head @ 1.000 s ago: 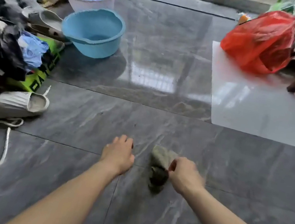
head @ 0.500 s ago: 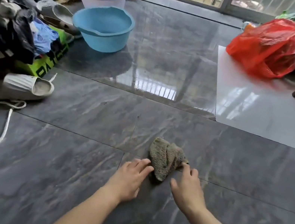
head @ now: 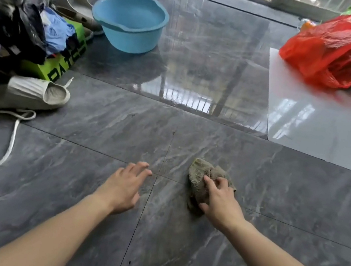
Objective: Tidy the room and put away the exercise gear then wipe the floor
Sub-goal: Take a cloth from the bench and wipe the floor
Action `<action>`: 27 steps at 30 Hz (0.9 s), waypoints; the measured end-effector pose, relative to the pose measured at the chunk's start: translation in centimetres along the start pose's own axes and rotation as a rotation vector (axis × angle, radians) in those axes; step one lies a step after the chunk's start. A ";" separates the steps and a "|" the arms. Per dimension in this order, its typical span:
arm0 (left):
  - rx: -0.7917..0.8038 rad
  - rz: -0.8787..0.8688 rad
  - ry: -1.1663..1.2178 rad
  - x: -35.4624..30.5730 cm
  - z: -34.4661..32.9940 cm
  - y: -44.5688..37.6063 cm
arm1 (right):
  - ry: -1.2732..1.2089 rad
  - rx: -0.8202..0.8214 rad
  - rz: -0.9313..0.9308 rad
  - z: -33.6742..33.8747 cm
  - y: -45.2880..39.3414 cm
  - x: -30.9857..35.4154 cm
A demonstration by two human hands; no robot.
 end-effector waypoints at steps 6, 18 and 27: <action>-0.034 -0.006 0.004 3.5 3.0 -1.7 | -0.009 -0.020 -0.074 0.7 -3.5 0.7; -0.121 0.139 0.108 11.2 3.4 0.4 | -0.178 -0.165 -0.393 4.6 -14.6 1.3; -0.342 0.312 0.157 15.5 8.0 3.4 | -0.114 -0.197 0.451 0.7 -14.9 28.1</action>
Point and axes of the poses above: each hand's wrist, its own y-axis away from the middle knuckle, its own z-axis out of the back of the hand, x = y × z, the point moved 7 cm from there along -y, towards the middle knuckle, and after that the axes turned 8 degrees about y, right-handed, at the moved point
